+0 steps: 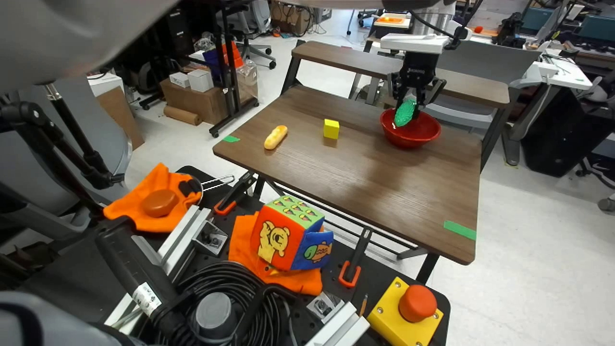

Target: Put the green object in the red bowl

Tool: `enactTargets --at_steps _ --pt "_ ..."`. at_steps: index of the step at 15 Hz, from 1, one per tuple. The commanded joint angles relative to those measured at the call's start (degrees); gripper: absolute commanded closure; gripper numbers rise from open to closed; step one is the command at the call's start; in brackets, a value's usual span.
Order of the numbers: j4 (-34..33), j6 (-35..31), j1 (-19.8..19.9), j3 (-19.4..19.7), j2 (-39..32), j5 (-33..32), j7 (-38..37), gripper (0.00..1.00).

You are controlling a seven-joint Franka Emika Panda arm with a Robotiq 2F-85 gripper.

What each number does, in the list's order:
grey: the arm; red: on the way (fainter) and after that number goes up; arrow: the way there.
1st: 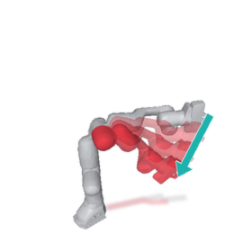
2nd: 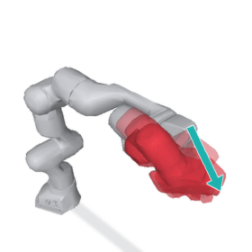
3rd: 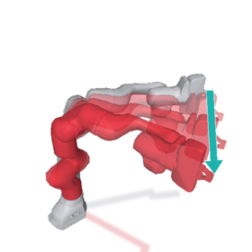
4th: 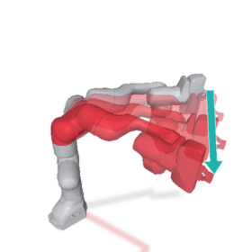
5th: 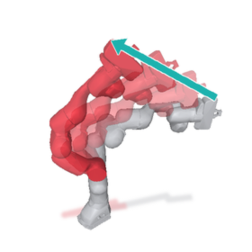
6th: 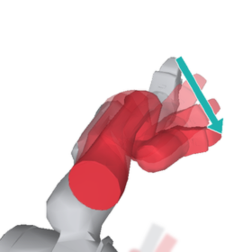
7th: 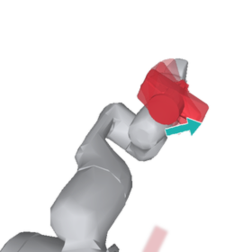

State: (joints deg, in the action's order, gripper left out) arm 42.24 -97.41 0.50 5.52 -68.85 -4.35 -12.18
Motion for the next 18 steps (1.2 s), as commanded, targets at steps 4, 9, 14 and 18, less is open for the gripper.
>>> enactTargets --at_steps 4,9,14,18 --pt "-10.0 1.2 0.3 3.0 -8.5 -2.0 -2.6 0.78" --pt "-10.6 3.3 -0.4 3.3 -11.3 -1.9 -2.0 0.66" --pt "-10.5 6.1 -0.6 2.7 -9.8 -1.1 -2.2 0.07" --pt "-9.7 3.9 -0.4 2.0 -5.7 -0.2 -1.2 0.00"
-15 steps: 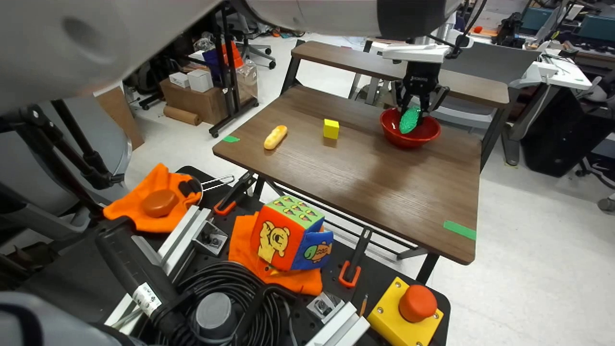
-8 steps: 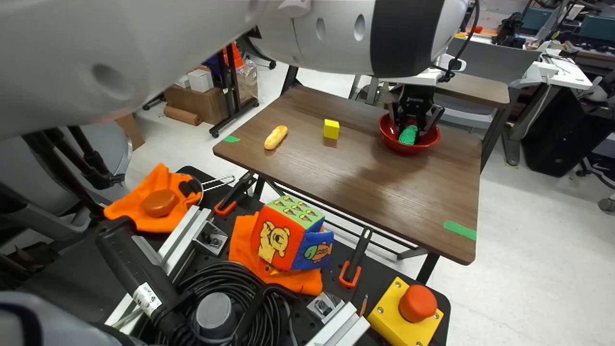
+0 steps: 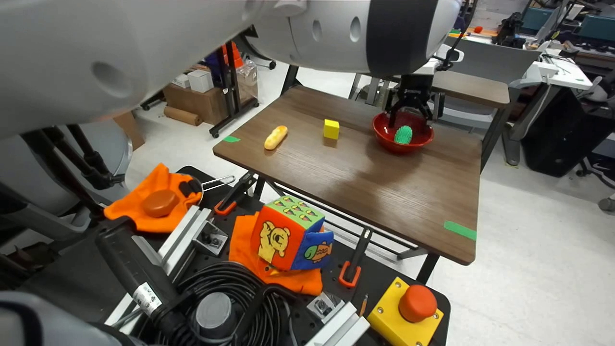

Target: Put the green object in the red bowl

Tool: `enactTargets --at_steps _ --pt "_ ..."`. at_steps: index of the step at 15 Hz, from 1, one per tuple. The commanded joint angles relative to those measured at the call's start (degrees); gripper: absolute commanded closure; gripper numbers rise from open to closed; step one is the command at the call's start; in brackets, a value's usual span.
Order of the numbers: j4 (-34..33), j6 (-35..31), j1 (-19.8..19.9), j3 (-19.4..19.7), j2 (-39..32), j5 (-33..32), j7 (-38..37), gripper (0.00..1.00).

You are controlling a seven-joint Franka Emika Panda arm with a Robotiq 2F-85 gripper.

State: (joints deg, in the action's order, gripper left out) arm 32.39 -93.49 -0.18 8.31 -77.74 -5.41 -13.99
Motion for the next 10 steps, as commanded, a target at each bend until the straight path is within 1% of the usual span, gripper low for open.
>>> enactTargets --at_steps 1,4,5,7,10 --pt "0.9 -0.1 0.5 -1.2 4.9 1.1 1.9 0.00" --pt "2.8 0.8 1.6 -3.1 9.4 3.8 3.3 0.00" --pt "-0.3 0.1 0.5 -1.1 5.6 1.7 1.7 0.00" --pt "-0.2 0.1 0.7 -1.3 6.7 1.9 1.8 0.00" --pt "0.2 0.1 0.6 -1.3 5.8 1.9 1.8 0.00"
